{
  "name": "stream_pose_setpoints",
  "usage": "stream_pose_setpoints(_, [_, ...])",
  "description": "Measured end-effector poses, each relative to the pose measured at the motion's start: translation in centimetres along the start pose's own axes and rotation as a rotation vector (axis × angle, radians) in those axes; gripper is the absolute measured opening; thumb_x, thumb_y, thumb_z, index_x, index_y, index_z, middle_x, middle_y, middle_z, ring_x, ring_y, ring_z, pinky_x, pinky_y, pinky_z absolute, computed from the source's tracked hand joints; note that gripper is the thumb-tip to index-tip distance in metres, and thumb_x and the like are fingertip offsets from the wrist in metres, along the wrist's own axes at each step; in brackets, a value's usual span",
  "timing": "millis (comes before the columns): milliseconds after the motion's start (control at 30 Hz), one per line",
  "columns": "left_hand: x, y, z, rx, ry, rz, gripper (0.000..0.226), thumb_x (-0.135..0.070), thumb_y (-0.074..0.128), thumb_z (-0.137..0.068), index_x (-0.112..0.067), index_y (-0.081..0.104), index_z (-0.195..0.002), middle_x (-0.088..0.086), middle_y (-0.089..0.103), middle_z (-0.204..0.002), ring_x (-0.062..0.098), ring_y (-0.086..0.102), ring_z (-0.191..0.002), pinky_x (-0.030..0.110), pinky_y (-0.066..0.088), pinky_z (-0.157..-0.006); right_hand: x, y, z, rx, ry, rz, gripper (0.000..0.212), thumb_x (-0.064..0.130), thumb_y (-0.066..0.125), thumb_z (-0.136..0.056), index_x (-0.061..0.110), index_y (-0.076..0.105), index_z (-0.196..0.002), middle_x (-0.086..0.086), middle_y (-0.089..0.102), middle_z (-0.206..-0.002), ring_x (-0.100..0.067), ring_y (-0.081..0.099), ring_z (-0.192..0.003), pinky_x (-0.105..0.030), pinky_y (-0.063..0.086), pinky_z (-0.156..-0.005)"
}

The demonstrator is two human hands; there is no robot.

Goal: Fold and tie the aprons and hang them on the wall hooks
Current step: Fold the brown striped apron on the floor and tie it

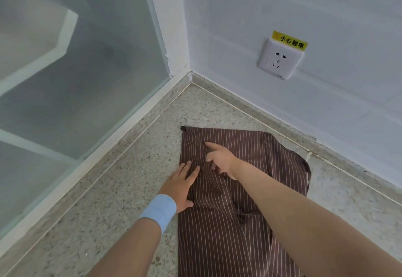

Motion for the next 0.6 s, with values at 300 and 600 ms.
stream_pose_setpoints(300, [1.3, -1.7, 1.6, -0.327, -0.106, 0.537, 0.07, -0.021, 0.065, -0.083, -0.027, 0.026, -0.141, 0.001, 0.051, -0.133, 0.018, 0.056, -0.115, 0.036, 0.049, -0.098, 2.4, 2.3, 0.2, 0.218, 0.009, 0.259, 0.005, 0.019, 0.064, -0.084, 0.016, 0.067, -0.086, -0.002, 0.067, -0.092, -0.021, 0.061, -0.089, -0.029, 0.046, -0.075])
stream_pose_setpoints(600, [0.0, -11.7, -1.2, -0.291, 0.091, 0.308, 0.058, -0.009, 0.043, -0.096, -0.035, 0.036, -0.147, -0.005, 0.043, -0.151, 0.022, 0.058, -0.117, 0.034, 0.048, -0.092, 4.7, 1.9, 2.2, 0.156, -0.093, 0.222, 0.047, 0.001, 0.044, -0.08, 0.001, 0.052, -0.127, -0.01, 0.057, -0.091, -0.016, 0.046, -0.077, -0.026, 0.034, -0.068])
Point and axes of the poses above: each hand's wrist, its own z-axis away from the middle knuckle, its own y-axis out of the palm, x = y × z, the point moved 5 cm from there along -z, towards the middle knuckle
